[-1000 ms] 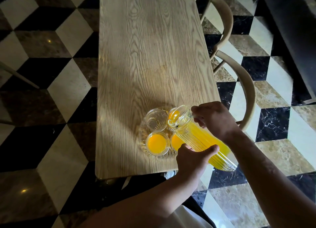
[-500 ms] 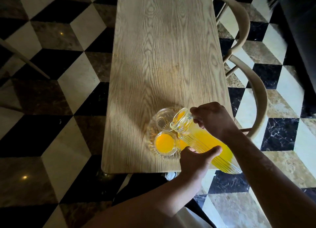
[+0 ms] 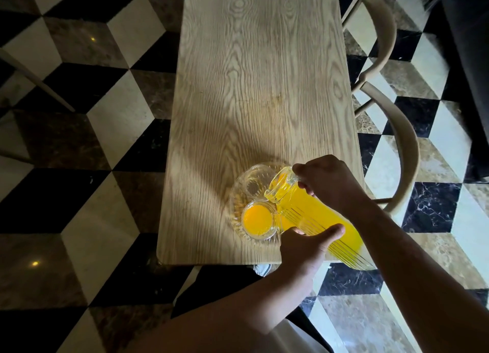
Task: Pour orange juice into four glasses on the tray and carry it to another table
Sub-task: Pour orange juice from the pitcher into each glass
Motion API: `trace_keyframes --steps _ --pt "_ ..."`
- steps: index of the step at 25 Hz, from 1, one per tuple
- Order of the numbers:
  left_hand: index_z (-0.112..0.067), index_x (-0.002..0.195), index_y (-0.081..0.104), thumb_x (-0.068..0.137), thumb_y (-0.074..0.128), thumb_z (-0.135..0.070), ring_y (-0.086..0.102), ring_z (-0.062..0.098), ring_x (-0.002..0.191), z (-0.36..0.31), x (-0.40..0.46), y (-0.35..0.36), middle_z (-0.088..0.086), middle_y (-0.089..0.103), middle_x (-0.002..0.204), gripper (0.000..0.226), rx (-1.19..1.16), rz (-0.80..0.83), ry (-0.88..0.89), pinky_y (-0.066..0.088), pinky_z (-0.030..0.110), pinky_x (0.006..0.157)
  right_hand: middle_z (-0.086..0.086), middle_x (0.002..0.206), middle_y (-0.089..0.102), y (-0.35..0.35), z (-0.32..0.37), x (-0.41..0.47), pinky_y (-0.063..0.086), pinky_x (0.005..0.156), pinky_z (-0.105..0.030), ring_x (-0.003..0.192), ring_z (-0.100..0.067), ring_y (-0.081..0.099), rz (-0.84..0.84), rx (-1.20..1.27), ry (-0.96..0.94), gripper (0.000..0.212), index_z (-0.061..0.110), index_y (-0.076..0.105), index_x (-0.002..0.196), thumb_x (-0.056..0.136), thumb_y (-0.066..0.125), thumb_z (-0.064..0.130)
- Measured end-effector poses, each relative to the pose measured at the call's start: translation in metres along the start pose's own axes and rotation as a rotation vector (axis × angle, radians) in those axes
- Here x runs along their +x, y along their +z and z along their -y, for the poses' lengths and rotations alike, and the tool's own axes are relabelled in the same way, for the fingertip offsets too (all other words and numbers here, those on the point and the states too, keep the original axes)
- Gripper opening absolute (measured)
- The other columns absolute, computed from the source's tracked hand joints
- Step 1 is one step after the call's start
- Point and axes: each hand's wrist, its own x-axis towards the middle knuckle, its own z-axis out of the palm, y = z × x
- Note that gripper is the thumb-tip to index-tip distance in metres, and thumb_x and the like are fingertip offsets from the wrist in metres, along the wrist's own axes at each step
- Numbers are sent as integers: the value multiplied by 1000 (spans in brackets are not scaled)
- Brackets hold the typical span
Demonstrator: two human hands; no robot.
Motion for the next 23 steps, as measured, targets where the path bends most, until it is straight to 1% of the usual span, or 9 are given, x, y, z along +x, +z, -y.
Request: trace_keyframes --steps 2,6,11,15,17,18,19,21,23 --pt "-13 81 50 5 84 -89 62 24 85 -2 1 -1 4 48 85 112 -18 8 -11 64 47 96 1 48 61 1 0 5 49 69 -36 55 -19 56 -9 41 36 45 16 61 50 93 61 28" --pt "-15 82 50 5 86 -86 57 21 77 -9 1 -3 6 47 81 111 -52 37 -28 60 50 98 1 62 60 5 3 12 48 69 -34 65 -20 57 30 1 50 36 20 60 62 96 58 32" --pt "-13 81 55 3 85 -85 56 21 74 -18 1 -5 4 50 77 110 -84 26 -33 61 51 97 -5 57 66 5 11 19 49 69 -37 53 -18 57 11 3 29 45 15 63 49 92 63 30" --pt "-10 79 61 4 86 -84 57 20 73 -18 1 -6 5 52 73 108 -99 31 -50 61 52 96 3 53 61 7 11 22 48 69 -32 52 -10 57 32 -49 7 42 17 61 57 96 60 31" --pt "-3 81 69 6 87 -84 59 20 73 -16 3 -6 4 56 73 113 -102 36 -53 62 52 95 5 47 61 6 11 23 47 68 -30 45 -4 55 40 -76 -30 44 18 61 54 97 60 28" --pt "0 84 72 7 88 -84 60 20 73 -17 2 -6 4 57 73 115 -103 38 -61 62 52 95 4 49 61 6 12 23 47 69 -31 48 -6 57 58 -107 -44 44 20 60 55 98 59 26" --pt "-1 82 71 8 89 -82 61 20 73 -17 2 -5 3 58 70 111 -106 39 -69 62 51 95 4 55 61 6 12 23 48 71 -32 55 -11 59 65 -121 -36 41 22 58 57 98 59 27" --pt "-9 74 61 14 94 -74 64 19 68 -18 -1 -6 -4 56 57 95 -101 62 -92 62 49 95 -1 66 62 7 11 25 49 72 -34 67 -21 59 59 -66 34 36 20 60 62 96 59 33" --pt "-13 71 55 35 105 -57 66 15 64 -20 -2 -7 -7 51 49 76 -110 92 -103 65 44 92 -3 69 63 7 10 27 50 71 -34 69 -22 59 61 -51 66 34 19 61 64 94 60 35"
